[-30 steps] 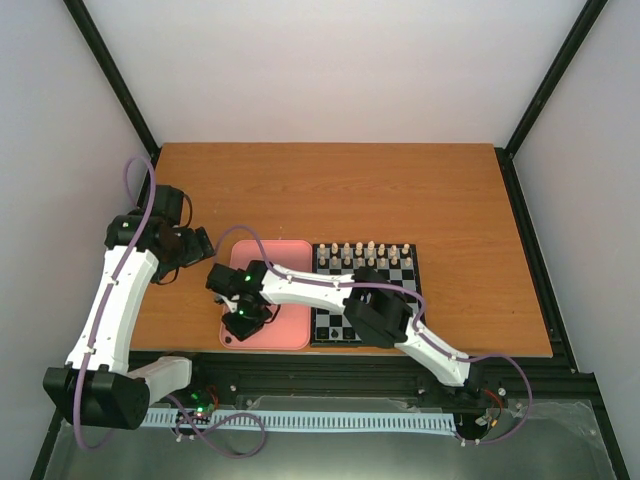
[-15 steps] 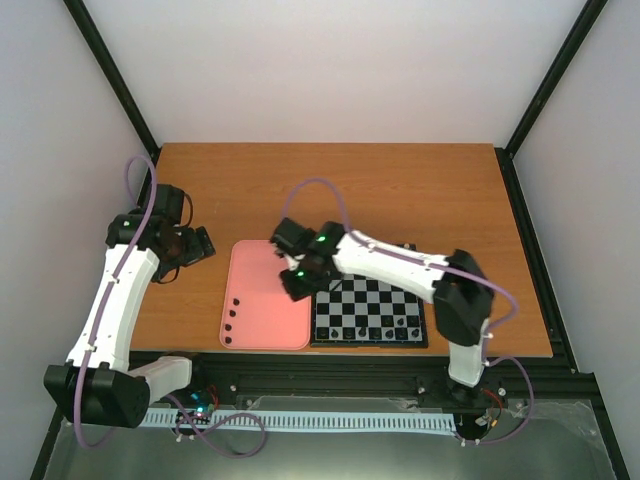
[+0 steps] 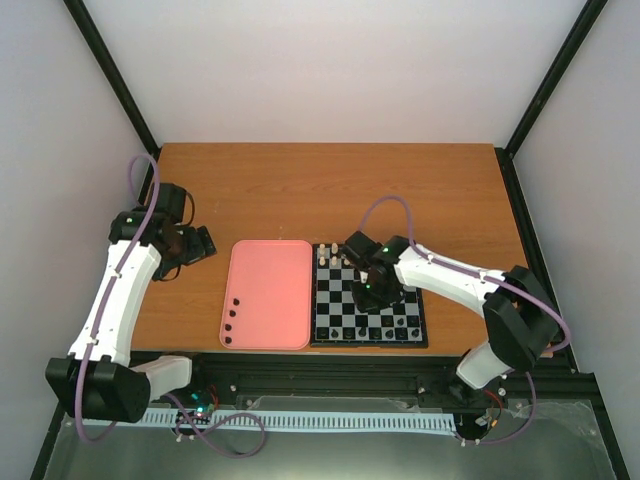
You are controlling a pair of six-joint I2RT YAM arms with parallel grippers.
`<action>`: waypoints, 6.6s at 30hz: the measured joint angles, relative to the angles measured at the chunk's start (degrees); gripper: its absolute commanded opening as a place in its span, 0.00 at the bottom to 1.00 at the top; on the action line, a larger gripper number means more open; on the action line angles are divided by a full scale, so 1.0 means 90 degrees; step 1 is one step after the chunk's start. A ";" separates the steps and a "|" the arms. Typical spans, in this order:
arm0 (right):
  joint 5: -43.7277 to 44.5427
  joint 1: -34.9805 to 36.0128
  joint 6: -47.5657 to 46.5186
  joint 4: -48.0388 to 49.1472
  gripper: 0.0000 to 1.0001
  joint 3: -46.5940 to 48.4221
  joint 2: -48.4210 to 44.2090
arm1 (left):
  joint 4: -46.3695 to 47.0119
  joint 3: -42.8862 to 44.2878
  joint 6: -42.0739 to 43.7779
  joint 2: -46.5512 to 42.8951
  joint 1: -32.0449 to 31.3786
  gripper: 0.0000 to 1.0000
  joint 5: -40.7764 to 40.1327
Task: Set up the chess pieces on the board
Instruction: Place the chess piece on the chessboard, then pick up the chess piece from the storage box.
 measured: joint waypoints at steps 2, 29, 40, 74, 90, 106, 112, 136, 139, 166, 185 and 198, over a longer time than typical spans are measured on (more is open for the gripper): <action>0.0022 -0.0134 0.0007 0.0029 0.03 -0.0204 -0.0114 | 0.0007 0.0000 0.0000 0.0034 0.0000 1.00 0.0007; -0.0136 -0.0228 -0.0078 0.0291 0.04 -0.0806 -0.0109 | 0.0155 -0.0095 -0.0015 0.0160 0.0000 1.00 0.0104; -0.0155 -0.0228 -0.0148 0.0287 0.10 -0.0889 -0.0109 | 0.0165 -0.0134 -0.0017 0.0177 0.0000 1.00 0.0109; -0.0058 -0.0228 -0.0221 -0.0049 0.33 -0.0500 -0.0464 | 0.0170 -0.0284 -0.0061 -0.0070 0.0000 1.00 0.0148; 0.0117 -0.0228 -0.0277 -0.0148 0.42 -0.0469 -0.0282 | 0.0192 -0.0418 -0.0068 -0.0087 0.0000 1.00 0.0168; 0.0034 -0.0228 -0.0376 0.0255 0.43 -0.0469 0.0238 | 0.0311 -0.0447 -0.0068 -0.0029 0.0000 1.00 0.0168; 0.0005 -0.0228 -0.0410 0.0313 0.43 -0.0471 0.0304 | 0.0333 -0.0493 -0.0068 -0.0029 0.0000 1.00 0.0168; -0.0461 -0.0228 -0.0408 0.0410 0.43 -0.0612 0.0248 | 0.0340 -0.0656 -0.0109 -0.0034 0.0000 1.00 0.0185; -0.0508 -0.0228 -0.0408 0.0410 0.43 -0.0612 0.0219 | 0.0340 -0.0656 -0.0112 -0.0034 0.0000 1.00 0.0185; -0.0153 -0.0053 -0.0228 0.0194 0.48 0.1231 0.0097 | 0.0316 -0.0610 -0.0197 -0.0063 0.0000 1.00 0.0185; -0.0707 0.0981 -0.0214 0.0508 0.47 0.4437 0.2888 | -0.0311 -0.0012 -0.0187 -0.0974 0.0000 1.00 0.0046; -0.1251 0.1741 -0.0015 0.0534 0.44 0.7247 0.5527 | -0.0347 0.0918 -0.0277 -0.0962 0.0000 1.00 -0.0721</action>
